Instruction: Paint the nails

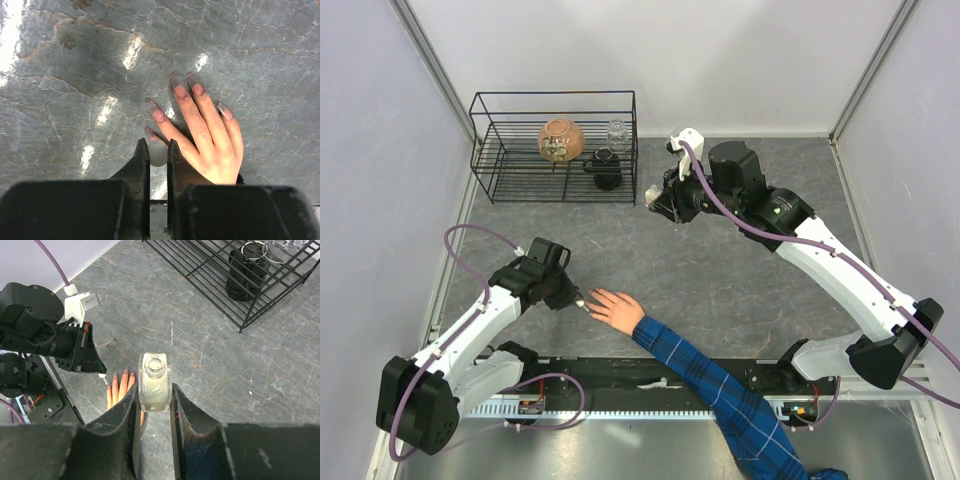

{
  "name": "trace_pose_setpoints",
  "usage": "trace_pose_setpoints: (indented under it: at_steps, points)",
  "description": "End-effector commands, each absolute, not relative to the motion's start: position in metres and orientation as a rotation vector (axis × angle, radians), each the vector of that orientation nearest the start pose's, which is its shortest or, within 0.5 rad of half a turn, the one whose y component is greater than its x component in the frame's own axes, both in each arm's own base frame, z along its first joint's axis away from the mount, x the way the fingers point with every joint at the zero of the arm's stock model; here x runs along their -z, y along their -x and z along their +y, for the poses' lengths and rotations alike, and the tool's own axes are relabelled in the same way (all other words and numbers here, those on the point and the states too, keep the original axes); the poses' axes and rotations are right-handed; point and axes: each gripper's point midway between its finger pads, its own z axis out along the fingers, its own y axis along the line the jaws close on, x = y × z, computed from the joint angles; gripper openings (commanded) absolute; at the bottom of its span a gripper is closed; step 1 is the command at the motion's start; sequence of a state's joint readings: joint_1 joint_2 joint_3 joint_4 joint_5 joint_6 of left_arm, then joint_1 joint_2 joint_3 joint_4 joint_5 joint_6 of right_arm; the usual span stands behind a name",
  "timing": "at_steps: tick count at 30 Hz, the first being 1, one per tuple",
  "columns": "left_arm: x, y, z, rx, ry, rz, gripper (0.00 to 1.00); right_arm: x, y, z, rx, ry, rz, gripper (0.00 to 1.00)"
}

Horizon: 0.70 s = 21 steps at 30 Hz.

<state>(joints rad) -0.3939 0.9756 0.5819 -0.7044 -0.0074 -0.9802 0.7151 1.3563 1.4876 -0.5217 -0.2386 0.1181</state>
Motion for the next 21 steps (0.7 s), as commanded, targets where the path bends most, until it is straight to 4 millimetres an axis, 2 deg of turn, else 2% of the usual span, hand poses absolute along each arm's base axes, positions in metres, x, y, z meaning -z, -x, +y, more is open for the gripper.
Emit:
trace_pose_setpoints:
  at_steps: [1,21]
  points:
    - [-0.0611,-0.1922,-0.1145,0.43,0.765,2.603,0.02,-0.35,-0.28,0.303,-0.79,0.73,1.844,0.0]
    - [-0.0525,-0.1862,-0.1186,0.431,0.761,2.672,0.02,-0.345,-0.2848,0.2999,-0.788,0.723,1.858,0.0]
